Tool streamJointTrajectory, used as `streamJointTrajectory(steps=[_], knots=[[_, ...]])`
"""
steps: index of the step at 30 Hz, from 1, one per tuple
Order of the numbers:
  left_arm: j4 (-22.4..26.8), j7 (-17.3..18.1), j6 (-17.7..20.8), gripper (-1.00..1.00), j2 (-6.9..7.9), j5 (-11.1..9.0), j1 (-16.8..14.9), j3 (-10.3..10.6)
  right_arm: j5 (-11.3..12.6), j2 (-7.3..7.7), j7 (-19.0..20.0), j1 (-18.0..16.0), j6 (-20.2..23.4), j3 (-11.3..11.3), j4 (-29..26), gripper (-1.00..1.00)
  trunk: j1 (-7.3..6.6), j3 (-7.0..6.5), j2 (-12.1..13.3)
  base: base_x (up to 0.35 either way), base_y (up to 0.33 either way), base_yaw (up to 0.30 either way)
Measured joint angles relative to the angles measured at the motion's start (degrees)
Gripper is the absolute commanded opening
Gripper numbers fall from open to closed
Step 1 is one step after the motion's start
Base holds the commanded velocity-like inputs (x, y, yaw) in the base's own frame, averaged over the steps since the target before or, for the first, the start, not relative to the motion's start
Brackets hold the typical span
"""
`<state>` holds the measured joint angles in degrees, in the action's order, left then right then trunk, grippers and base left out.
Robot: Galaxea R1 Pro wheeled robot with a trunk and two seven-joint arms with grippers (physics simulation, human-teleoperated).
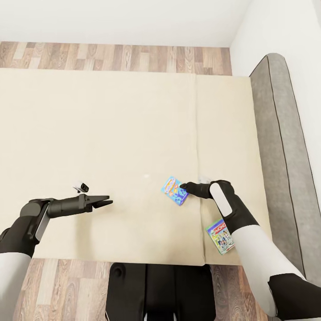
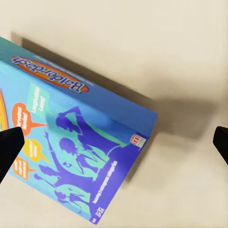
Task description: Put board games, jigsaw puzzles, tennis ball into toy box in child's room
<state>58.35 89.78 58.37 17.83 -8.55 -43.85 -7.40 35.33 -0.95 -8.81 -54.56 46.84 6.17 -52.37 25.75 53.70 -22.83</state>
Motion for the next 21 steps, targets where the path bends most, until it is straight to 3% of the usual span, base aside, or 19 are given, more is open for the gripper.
streamJointTrajectory(steps=[21], knots=[[0.0, 0.0, 0.0, 1.0, 0.01, 0.0, 0.0, 0.0, 0.0, 0.06, 0.1, 0.0, -0.1, 0.1, 0.0, 1.0, 0.0, 0.01, 0.0, 0.0, 0.0, 0.0]])
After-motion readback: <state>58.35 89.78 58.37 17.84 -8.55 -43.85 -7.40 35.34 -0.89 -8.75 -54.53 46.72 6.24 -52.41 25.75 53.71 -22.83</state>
